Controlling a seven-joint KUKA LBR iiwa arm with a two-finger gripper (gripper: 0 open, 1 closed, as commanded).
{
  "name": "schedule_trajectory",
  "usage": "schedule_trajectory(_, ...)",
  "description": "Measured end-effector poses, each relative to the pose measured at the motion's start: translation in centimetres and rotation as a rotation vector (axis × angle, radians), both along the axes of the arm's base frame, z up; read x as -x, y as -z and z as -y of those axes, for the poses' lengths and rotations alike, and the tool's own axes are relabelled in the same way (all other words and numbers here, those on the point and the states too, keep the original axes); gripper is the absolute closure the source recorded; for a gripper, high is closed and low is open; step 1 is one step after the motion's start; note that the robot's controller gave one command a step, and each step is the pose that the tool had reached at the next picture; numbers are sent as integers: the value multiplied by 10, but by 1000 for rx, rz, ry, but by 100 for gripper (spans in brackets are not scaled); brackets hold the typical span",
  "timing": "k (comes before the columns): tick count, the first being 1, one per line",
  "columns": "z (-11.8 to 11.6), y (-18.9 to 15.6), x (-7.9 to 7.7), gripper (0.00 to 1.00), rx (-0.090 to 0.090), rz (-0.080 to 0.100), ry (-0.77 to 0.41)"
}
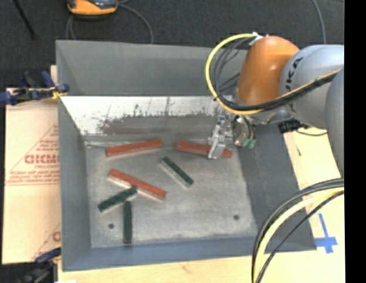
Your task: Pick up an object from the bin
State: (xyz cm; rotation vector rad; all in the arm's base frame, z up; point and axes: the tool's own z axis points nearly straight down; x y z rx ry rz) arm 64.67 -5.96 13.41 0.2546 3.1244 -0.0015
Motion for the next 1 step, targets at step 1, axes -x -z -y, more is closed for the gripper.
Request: schedule_trajectory(1,0,-5,-1,100,0,2,-1)
